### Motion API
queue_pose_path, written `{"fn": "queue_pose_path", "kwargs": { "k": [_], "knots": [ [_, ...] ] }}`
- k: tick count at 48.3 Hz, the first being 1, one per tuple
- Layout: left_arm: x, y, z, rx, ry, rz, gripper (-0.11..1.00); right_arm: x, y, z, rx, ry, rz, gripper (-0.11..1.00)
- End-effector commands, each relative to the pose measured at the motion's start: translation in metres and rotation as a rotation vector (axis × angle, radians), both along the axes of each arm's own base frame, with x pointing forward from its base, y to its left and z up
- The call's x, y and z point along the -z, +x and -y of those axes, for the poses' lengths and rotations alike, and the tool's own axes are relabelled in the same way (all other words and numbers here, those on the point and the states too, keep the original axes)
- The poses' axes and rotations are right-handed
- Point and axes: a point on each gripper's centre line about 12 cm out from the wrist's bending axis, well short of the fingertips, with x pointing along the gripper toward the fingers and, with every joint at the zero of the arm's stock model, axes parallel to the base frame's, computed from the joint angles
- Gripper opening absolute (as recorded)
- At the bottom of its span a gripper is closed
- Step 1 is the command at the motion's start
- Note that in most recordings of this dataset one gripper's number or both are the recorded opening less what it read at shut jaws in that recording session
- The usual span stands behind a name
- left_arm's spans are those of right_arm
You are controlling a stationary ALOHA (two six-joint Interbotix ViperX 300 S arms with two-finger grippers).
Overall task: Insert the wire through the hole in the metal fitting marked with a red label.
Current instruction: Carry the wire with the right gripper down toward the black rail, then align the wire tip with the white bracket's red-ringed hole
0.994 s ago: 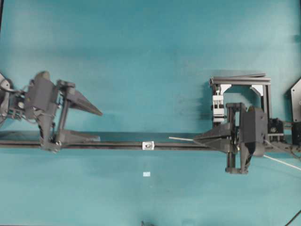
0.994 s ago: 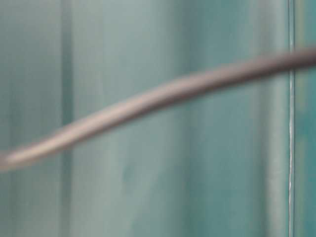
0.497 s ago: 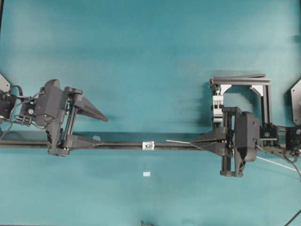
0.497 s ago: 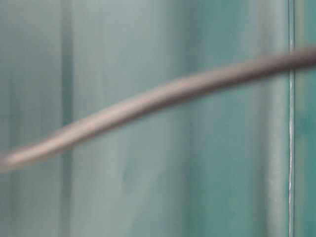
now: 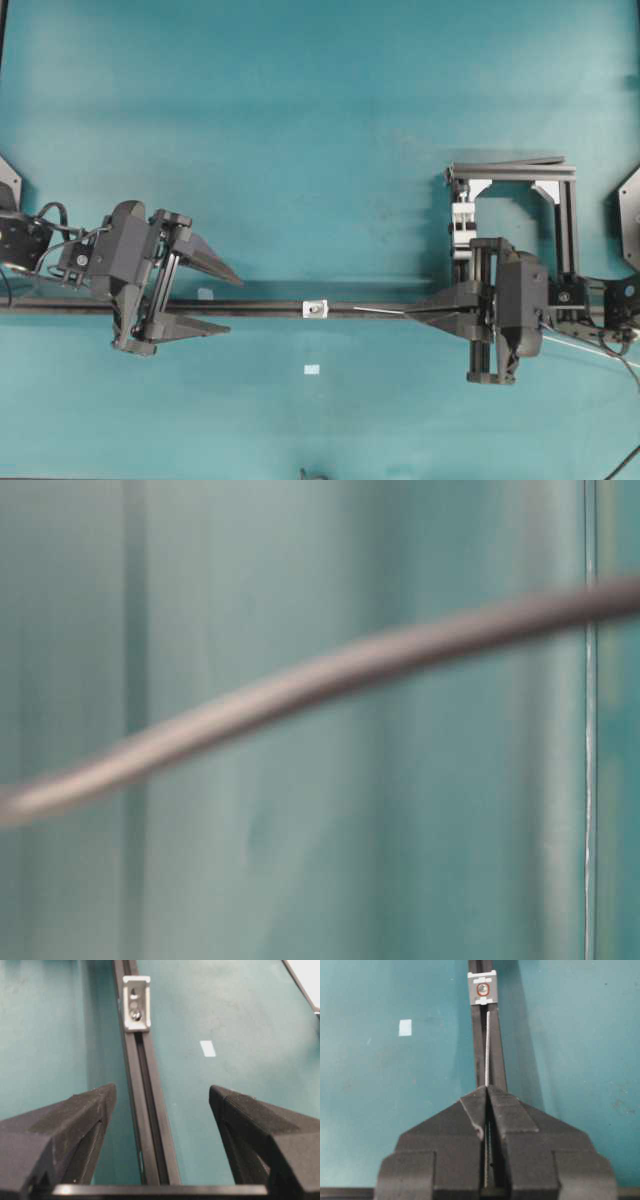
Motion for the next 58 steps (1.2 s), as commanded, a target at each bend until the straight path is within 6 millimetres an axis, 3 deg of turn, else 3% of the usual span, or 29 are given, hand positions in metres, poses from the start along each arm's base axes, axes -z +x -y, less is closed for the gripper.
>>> {"fn": "queue_pose_path", "kwargs": {
  "k": [1, 11, 58],
  "knots": [
    [-0.007, 0.004, 0.006, 0.023, 0.013, 0.054, 0.88, -0.007, 0.003, -0.003, 0.001, 0.009, 0.031, 0.01],
    [-0.008, 0.002, 0.011, 0.053, 0.038, 0.084, 0.71, -0.005, 0.003, -0.001, 0.008, -0.006, 0.038, 0.01],
    [-0.002, 0.000, 0.000, 0.029, 0.058, 0.062, 0.71, 0.011, -0.003, 0.006, -0.003, -0.088, 0.041, 0.01]
  ]
}}
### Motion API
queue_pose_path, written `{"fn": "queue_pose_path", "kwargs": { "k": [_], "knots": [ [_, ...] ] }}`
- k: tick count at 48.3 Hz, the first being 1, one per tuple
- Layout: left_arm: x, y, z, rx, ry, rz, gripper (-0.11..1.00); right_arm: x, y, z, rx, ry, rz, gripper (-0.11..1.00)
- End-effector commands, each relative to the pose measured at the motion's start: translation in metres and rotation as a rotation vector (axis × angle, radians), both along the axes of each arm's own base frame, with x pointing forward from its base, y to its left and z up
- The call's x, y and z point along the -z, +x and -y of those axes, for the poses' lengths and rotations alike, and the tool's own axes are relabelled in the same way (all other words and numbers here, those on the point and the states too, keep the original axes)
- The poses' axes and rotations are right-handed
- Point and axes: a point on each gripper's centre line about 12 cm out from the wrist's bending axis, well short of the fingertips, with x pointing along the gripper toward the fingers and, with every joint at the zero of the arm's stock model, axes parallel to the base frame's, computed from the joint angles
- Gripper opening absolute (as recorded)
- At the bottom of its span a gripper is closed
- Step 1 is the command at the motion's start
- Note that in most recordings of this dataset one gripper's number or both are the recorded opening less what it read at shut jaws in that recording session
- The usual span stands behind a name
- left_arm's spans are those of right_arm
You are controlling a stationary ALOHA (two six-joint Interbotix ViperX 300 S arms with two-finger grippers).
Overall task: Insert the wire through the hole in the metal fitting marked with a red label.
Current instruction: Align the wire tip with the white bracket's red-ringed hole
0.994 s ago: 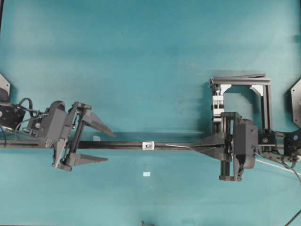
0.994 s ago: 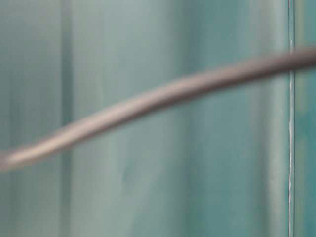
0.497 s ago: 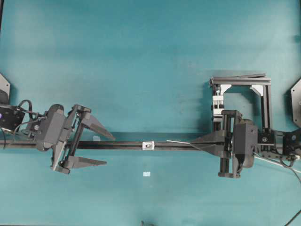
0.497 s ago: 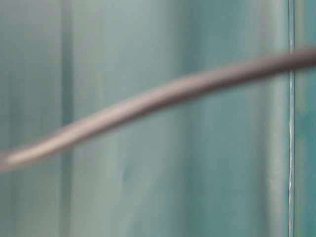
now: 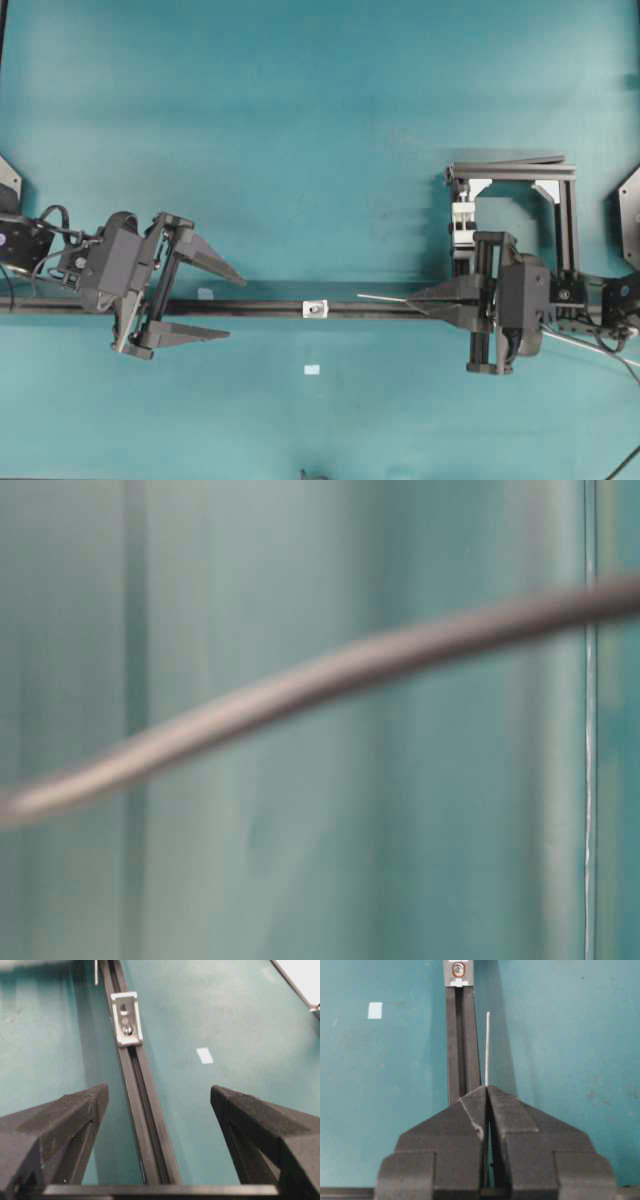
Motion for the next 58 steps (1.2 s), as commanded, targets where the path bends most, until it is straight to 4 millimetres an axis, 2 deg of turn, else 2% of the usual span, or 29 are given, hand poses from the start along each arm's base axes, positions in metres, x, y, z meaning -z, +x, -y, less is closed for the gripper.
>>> {"fn": "queue_pose_path", "kwargs": {
  "k": [1, 58],
  "knots": [
    [-0.0037, 0.0016, -0.0007, -0.002, -0.002, 0.017, 0.71, -0.0062, 0.0026, -0.0034, -0.015, 0.000, 0.030, 0.01],
    [-0.0060, 0.0036, 0.0007, 0.006, -0.001, 0.027, 0.70, -0.0058, 0.0046, -0.0066, -0.044, -0.020, 0.044, 0.01]
  ]
}}
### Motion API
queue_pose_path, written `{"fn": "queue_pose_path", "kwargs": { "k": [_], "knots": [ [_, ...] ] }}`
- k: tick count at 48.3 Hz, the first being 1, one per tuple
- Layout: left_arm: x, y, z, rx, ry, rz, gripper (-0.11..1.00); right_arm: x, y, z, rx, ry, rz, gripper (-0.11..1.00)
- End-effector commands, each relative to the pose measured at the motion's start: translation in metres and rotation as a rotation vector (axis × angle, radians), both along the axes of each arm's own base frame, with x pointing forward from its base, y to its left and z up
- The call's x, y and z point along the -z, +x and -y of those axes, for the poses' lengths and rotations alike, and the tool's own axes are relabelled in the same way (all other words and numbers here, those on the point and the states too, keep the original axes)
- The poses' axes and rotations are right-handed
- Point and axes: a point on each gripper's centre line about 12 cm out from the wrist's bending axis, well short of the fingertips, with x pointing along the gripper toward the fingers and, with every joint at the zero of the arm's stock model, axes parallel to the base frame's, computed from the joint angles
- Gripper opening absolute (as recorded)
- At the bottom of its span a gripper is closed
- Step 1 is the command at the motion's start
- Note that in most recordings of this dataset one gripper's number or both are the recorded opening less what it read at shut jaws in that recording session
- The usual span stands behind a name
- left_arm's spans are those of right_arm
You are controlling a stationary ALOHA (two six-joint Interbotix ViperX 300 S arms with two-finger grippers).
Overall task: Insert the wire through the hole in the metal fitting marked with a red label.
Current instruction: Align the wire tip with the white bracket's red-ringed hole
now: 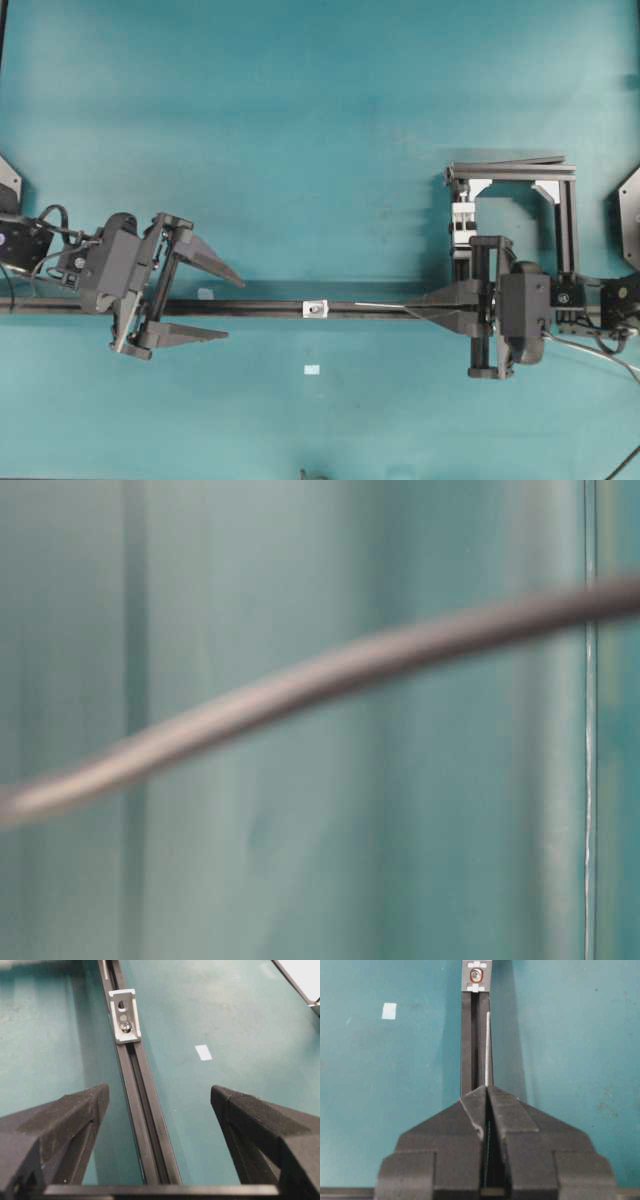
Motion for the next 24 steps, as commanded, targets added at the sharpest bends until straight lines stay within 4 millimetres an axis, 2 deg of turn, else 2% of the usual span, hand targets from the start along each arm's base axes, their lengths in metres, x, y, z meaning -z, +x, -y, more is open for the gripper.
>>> {"fn": "queue_pose_path", "kwargs": {
  "k": [1, 24],
  "knots": [
    [-0.0062, 0.0041, 0.0007, 0.000, -0.006, 0.026, 0.70, -0.0062, 0.0034, -0.0035, -0.006, 0.006, 0.028, 0.01],
    [-0.0067, 0.0046, 0.0008, 0.000, -0.006, 0.028, 0.70, -0.0034, 0.0106, -0.0057, 0.006, -0.009, 0.052, 0.01]
  ]
}}
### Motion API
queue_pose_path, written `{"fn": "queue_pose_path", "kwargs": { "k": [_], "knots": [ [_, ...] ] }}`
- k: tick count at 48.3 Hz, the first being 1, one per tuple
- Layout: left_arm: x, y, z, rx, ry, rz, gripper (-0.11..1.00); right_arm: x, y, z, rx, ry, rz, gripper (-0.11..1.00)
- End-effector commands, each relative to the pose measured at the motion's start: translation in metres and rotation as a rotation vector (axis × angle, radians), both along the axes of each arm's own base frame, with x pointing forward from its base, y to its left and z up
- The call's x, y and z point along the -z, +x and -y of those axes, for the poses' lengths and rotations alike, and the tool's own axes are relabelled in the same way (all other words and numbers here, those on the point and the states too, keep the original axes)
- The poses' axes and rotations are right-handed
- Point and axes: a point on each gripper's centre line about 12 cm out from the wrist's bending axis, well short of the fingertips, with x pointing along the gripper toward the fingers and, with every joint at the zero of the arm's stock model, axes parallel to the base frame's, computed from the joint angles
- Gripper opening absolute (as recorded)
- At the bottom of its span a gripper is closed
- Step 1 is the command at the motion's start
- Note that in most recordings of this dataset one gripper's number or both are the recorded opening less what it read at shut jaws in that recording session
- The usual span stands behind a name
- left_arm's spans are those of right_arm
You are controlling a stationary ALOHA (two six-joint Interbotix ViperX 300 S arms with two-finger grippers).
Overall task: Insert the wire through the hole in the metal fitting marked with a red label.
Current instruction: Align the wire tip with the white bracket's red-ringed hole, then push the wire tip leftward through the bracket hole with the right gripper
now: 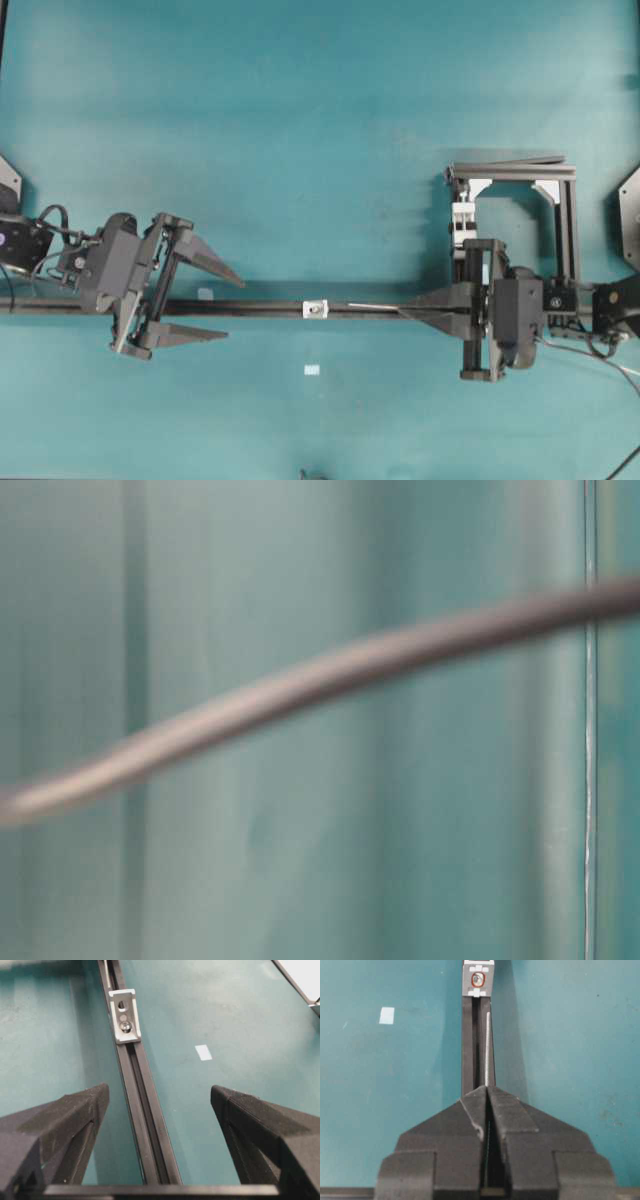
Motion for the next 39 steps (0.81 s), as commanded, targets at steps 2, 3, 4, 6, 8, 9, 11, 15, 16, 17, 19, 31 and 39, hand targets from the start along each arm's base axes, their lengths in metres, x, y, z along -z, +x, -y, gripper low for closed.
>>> {"fn": "queue_pose_path", "kwargs": {
  "k": [2, 3, 4, 6, 8, 9, 11, 15, 16, 17, 19, 31, 39],
  "knots": [
    [-0.007, 0.005, 0.001, 0.000, -0.006, 0.028, 0.70, -0.009, 0.004, -0.003, -0.001, 0.008, 0.040, 0.01],
    [-0.007, 0.005, 0.001, 0.000, -0.006, 0.028, 0.70, -0.009, 0.004, -0.003, -0.002, 0.007, 0.041, 0.01],
    [-0.007, 0.005, 0.001, 0.000, -0.006, 0.028, 0.70, -0.009, 0.004, -0.003, -0.002, 0.007, 0.044, 0.01],
    [-0.007, 0.005, 0.001, 0.000, -0.006, 0.028, 0.70, -0.009, 0.004, -0.003, -0.001, 0.005, 0.046, 0.01],
    [-0.007, 0.005, 0.001, 0.000, -0.007, 0.030, 0.70, -0.010, 0.005, -0.004, 0.000, 0.006, 0.048, 0.01],
    [-0.007, 0.005, 0.001, 0.000, -0.007, 0.030, 0.70, -0.010, 0.005, -0.004, 0.000, 0.006, 0.048, 0.01],
    [-0.007, 0.005, 0.001, 0.000, -0.007, 0.028, 0.70, -0.010, 0.005, -0.004, -0.001, 0.005, 0.048, 0.01],
    [-0.007, 0.005, 0.001, 0.000, -0.007, 0.028, 0.70, -0.010, 0.006, -0.004, -0.007, 0.003, 0.054, 0.01],
    [-0.007, 0.005, 0.001, 0.002, -0.007, 0.030, 0.70, -0.011, 0.007, -0.005, -0.011, 0.003, 0.055, 0.01],
    [-0.007, 0.005, 0.001, 0.000, -0.007, 0.030, 0.70, -0.011, 0.007, -0.005, -0.013, 0.001, 0.057, 0.01],
    [-0.007, 0.005, 0.001, 0.000, -0.007, 0.030, 0.70, -0.011, 0.009, -0.005, -0.017, -0.002, 0.059, 0.01],
    [-0.007, 0.005, 0.001, 0.000, -0.007, 0.030, 0.70, -0.009, 0.018, -0.005, -0.018, -0.009, 0.060, 0.01],
    [-0.008, 0.006, 0.001, 0.000, -0.008, 0.033, 0.70, -0.008, 0.022, -0.002, -0.006, -0.008, 0.060, 0.01]
  ]
}}
